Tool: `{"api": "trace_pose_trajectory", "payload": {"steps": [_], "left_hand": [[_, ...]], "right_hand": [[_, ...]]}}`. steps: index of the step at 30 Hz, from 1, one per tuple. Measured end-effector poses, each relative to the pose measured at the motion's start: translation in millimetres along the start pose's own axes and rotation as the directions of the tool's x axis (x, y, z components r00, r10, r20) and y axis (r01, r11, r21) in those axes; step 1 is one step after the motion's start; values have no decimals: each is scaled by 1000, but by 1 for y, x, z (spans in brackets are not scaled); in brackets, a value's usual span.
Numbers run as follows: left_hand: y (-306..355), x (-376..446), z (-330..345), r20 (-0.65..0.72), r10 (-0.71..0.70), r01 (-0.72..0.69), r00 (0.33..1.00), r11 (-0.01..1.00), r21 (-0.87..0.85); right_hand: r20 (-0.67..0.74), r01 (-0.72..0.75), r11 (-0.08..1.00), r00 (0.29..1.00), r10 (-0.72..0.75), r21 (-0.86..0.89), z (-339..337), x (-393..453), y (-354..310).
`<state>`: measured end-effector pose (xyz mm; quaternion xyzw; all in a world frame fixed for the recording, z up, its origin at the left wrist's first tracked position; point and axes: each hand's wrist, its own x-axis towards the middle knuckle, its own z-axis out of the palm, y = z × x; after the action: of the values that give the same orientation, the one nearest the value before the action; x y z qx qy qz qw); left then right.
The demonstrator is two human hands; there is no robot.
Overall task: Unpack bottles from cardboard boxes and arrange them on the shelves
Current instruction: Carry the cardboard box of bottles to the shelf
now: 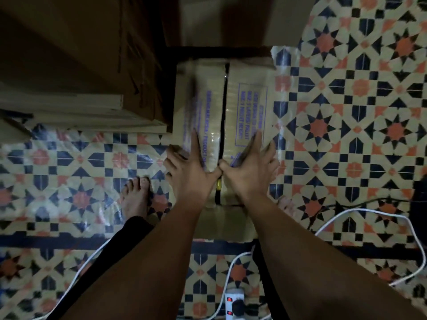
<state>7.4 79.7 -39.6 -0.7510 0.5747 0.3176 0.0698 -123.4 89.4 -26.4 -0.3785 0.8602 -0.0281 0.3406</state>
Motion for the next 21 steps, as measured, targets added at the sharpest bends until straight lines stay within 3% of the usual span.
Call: {"api": "trace_pose_trajectory", "payload": {"steps": [4, 6, 8, 10, 12, 13, 14, 16, 18, 21], "left_hand": [[-16, -35, 7, 75, 81, -87, 994, 993, 82], [-30, -41, 8, 144, 99, -101, 985, 995, 9], [-31, -54, 12, 82, 134, -123, 988, 984, -127], [-10, -80, 23, -38, 117, -122, 992, 968, -220], [-27, -78, 35, -113, -71, 44, 991, 974, -223], [-56, -57, 38, -123, -204, 181, 971, 967, -176], [-96, -30, 40, -107, -224, 219, 969, 974, -62], [-191, 25, 50, -1, -131, 126, 991, 958, 259], [-254, 60, 71, 82, -146, 100, 986, 907, 409], [-236, 65, 79, 228, -213, 98, 950, 898, 430]], "right_hand": [[6, -41, 998, 999, 41, 45, 8, -34, 26], [32, -74, 994, 997, 72, 83, 9, -45, 37], [37, -78, 987, 997, 74, 137, 2, -44, 39], [-19, 49, 995, 999, -47, 85, -11, -27, 25], [-34, 264, 963, 963, -266, -54, -22, 10, -6], [5, 360, 925, 932, -362, -119, -26, 33, -26], [44, 442, 876, 896, -442, -193, -28, 57, -45], [118, 547, 750, 829, -546, -372, -32, 94, -76], [255, 582, 662, 809, -529, -472, -32, 119, -89], [344, 601, 661, 799, -492, -449, -34, 131, -84]]}}
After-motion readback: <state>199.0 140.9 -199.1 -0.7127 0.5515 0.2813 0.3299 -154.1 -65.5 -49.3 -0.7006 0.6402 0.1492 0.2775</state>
